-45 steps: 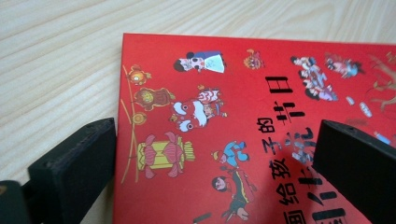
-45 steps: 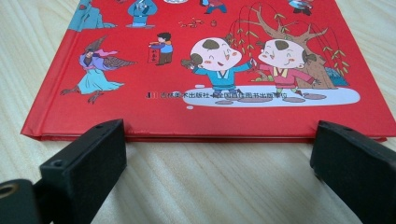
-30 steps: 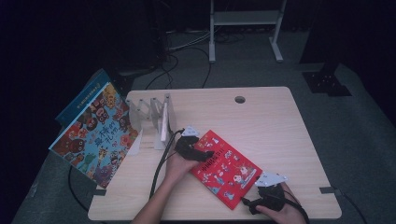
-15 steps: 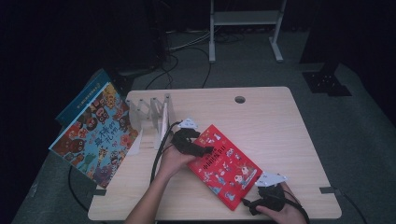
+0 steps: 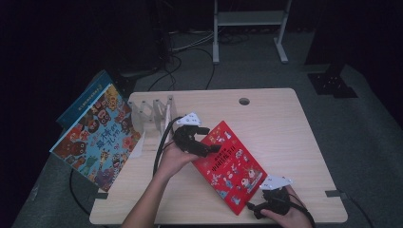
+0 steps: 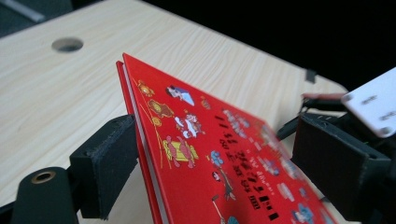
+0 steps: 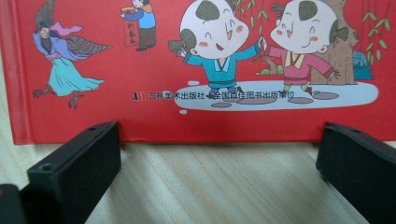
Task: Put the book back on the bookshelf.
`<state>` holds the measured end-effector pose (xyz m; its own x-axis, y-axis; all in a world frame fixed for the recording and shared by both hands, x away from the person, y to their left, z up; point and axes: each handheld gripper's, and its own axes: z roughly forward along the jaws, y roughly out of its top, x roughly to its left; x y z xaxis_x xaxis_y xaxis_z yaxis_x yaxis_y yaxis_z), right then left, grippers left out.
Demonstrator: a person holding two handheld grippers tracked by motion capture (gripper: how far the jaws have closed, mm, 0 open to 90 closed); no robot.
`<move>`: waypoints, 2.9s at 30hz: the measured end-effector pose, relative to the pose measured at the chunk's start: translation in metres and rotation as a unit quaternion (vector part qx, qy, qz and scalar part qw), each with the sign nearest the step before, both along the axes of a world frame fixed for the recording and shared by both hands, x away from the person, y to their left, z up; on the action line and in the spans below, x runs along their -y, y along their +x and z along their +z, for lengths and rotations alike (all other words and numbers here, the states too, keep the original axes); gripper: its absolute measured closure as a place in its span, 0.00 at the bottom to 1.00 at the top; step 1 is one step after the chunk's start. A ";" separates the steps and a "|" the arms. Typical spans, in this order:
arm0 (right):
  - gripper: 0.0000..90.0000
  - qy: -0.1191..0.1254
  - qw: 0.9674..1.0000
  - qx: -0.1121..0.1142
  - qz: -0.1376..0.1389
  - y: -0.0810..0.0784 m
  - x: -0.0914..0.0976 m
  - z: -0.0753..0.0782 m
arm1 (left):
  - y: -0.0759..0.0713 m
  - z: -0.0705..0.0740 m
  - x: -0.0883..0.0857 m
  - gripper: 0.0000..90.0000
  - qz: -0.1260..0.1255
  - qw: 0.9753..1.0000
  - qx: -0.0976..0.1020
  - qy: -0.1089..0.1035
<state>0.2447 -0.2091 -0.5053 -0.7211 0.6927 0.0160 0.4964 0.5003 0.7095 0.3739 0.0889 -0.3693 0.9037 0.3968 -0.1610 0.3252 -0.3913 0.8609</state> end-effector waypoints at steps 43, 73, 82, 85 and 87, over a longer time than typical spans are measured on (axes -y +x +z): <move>0.25 0.023 0.999 0.034 -0.026 0.016 0.015 0.015 | -0.013 0.041 0.008 0.80 -0.071 0.997 0.009 0.026; 0.27 0.028 0.998 0.032 0.037 0.040 -0.025 0.015 | -0.012 0.073 0.005 0.70 -0.146 0.984 0.048 0.091; 0.27 0.012 0.997 0.040 0.062 0.034 -0.040 0.014 | -0.014 0.097 0.025 0.70 -0.180 0.969 0.051 0.160; 0.27 0.008 0.997 0.044 0.066 0.032 -0.043 0.013 | -0.015 0.101 0.034 0.70 -0.189 0.965 0.052 0.177; 0.27 0.006 0.997 0.044 0.068 0.032 -0.044 0.013 | -0.015 0.103 0.040 0.70 -0.191 0.962 0.052 0.188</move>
<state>0.2770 -0.1655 -0.4919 -0.8070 0.5889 -0.0448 0.3597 0.5502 0.7536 0.3594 0.0487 -0.2667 0.9986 0.0441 0.0283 0.0148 -0.7547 0.6559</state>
